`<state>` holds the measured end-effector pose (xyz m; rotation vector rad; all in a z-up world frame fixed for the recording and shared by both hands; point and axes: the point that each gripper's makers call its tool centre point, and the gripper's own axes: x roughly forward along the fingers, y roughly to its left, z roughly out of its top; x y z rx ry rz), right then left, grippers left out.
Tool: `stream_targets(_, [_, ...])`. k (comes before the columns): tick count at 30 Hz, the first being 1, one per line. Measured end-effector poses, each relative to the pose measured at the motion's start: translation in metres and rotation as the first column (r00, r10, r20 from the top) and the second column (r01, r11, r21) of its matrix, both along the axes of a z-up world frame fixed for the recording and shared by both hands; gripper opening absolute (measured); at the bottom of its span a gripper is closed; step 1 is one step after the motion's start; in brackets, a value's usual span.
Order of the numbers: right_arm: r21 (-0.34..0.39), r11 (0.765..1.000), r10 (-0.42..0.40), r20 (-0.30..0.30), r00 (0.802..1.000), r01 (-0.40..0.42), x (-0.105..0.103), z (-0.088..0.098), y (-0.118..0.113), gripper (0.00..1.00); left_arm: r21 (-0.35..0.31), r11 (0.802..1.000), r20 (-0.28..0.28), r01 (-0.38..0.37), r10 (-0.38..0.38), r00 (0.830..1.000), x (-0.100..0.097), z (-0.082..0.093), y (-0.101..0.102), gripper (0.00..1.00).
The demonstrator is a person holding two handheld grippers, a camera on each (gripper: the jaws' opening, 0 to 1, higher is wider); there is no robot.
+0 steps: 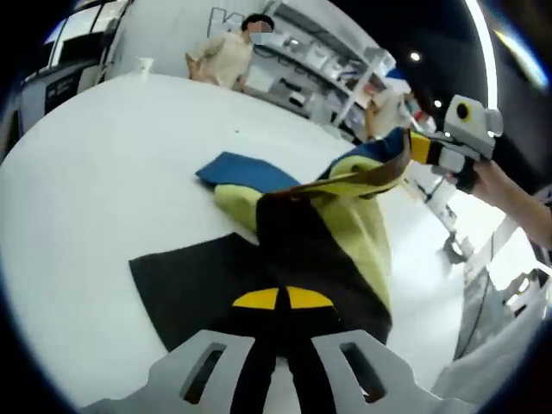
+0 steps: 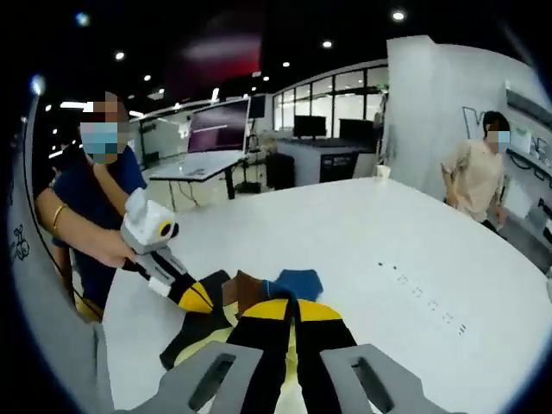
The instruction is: Fold the garment on the visible template until the final outline fits inside the template.
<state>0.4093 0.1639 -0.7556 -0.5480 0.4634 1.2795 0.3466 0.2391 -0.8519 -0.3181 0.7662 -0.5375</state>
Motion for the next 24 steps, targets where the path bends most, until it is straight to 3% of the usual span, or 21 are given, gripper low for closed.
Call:
stream_targets(2, [0.059, 0.995, -0.078, -0.041, 0.996, 0.081, 0.009, 0.007, -0.004, 0.00, -0.007, 1.000, 0.001, -0.013, 0.013, 1.000, 0.000, 0.001, 0.000, 0.00])
stream_targets(4, [0.164, 0.961, -0.209, -0.091, 0.974, 0.221, 0.024, 0.027, -0.018, 0.00, -0.016, 0.999, 0.008, -0.042, 0.042, 0.999, 0.001, 0.006, 0.004, 0.00])
stream_targets(5, [0.228, 0.924, -0.281, -0.143, 0.949, 0.308, 0.029, 0.046, -0.031, 0.00, 0.007, 0.996, 0.031, -0.086, 0.086, 0.996, 0.004, 0.014, 0.011, 0.00])
stream_targets(6, [0.243, 0.916, -0.293, -0.142, 0.946, 0.320, 0.032, 0.047, -0.035, 0.00, 0.009, 0.995, 0.086, -0.096, 0.095, 0.992, 0.007, 0.034, 0.013, 0.00])
stream_targets(7, [0.256, 0.903, -0.320, -0.139, 0.937, 0.346, 0.035, 0.052, -0.047, 0.00, 0.019, 0.996, 0.102, -0.088, 0.086, 0.991, 0.009, 0.037, 0.014, 0.00])
stream_targets(8, [0.257, 0.900, -0.327, -0.131, 0.936, 0.351, 0.034, 0.054, -0.051, 0.00, 0.061, 0.996, 0.130, -0.071, 0.062, 0.990, 0.008, 0.046, 0.016, 0.00])
stream_targets(10, [0.267, 0.891, -0.349, -0.117, 0.930, 0.368, 0.031, 0.060, -0.054, 0.00, 0.076, 0.995, 0.146, -0.072, 0.060, 0.988, 0.009, 0.051, 0.018, 0.00])
stream_targets(13, [0.332, 0.845, -0.396, -0.142, 0.907, 0.420, 0.032, 0.083, -0.061, 0.00, 0.088, 0.987, 0.219, -0.132, 0.110, 0.970, 0.014, 0.080, 0.023, 0.00])
stream_targets(24, [0.397, 0.802, -0.458, -0.070, 0.886, 0.446, 0.018, 0.136, -0.086, 0.00, 0.096, 0.986, 0.389, -0.136, 0.088, 0.917, 0.024, 0.156, 0.022, 0.00])
